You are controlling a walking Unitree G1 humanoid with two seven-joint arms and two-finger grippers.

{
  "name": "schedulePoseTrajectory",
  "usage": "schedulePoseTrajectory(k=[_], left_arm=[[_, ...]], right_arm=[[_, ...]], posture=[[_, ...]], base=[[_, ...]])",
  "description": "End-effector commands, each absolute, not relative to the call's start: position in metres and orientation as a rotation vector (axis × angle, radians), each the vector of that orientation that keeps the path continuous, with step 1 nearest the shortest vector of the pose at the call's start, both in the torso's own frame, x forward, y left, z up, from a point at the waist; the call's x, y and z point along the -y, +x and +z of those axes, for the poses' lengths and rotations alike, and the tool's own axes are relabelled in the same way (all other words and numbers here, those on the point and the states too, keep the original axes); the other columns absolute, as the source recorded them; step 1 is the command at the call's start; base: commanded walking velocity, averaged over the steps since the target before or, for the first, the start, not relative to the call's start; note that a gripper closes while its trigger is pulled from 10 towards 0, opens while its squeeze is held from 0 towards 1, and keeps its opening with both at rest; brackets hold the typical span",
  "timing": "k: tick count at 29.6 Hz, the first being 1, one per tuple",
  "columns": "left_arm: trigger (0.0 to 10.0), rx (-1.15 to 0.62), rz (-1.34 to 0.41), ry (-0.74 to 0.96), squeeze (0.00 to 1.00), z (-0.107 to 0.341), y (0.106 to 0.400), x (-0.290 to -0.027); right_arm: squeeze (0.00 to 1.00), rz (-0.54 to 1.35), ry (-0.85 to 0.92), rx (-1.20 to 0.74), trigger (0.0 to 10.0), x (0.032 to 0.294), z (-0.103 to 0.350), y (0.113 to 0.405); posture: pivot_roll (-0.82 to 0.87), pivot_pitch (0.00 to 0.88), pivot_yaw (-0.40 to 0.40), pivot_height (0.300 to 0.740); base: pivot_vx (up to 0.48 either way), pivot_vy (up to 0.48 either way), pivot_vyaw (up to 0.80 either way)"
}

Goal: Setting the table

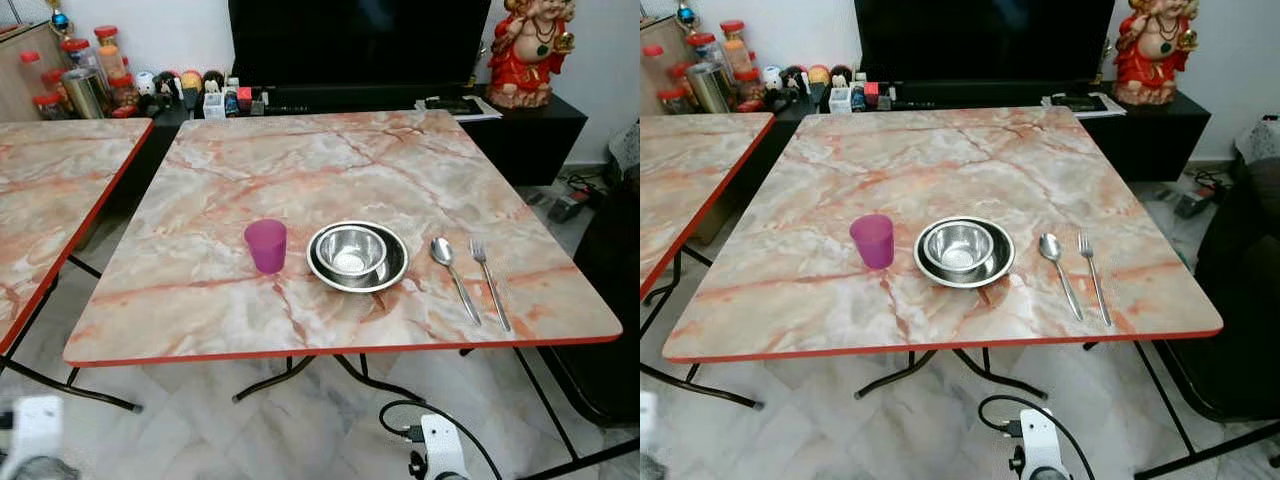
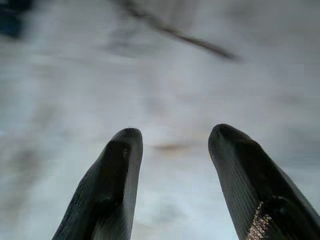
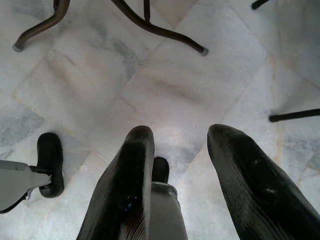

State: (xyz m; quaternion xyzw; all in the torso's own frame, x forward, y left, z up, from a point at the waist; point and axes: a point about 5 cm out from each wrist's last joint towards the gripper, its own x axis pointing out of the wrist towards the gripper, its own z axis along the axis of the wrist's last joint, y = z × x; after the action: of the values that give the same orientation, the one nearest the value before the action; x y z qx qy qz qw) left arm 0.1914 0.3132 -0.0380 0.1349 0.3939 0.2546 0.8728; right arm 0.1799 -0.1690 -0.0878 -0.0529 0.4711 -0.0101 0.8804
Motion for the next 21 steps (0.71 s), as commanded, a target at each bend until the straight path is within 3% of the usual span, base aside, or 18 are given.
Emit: schedulePoseTrajectory(k=[1, 5, 7, 21], left_arm=[[10.0, -0.787, 0.357, 0.231, 0.00, -0.040, 0.204, -0.296], [10.0, -0.796, 0.281, 0.225, 0.00, -0.045, 0.205, -0.281], [10.0, -0.829, 0.157, 0.176, 0.00, -0.057, 0.207, -0.248], [10.0, -0.883, 0.107, 0.125, 0.00, -0.069, 0.196, -0.229]], right_arm=[[0.00, -0.032, -0.109, -0.982, 10.0, 0.171, -0.088, 0.180], [0.00, -0.033, -0.109, -0.980, 10.0, 0.172, -0.087, 0.180], [0.00, -0.037, -0.107, -0.973, 10.0, 0.174, -0.086, 0.183], [0.00, -0.033, -0.093, -0.977, 10.0, 0.174, -0.087, 0.180]], posture=[[0.04, 0.000, 0.041, 0.740], [0.03, 0.000, 0.042, 0.740], [0.02, 0.000, 0.040, 0.740], [0.00, 0.000, 0.044, 0.740]], base=[[0.000, 0.000, 0.00], [0.000, 0.000, 0.00], [0.000, 0.000, 0.00], [0.000, 0.000, 0.00]])
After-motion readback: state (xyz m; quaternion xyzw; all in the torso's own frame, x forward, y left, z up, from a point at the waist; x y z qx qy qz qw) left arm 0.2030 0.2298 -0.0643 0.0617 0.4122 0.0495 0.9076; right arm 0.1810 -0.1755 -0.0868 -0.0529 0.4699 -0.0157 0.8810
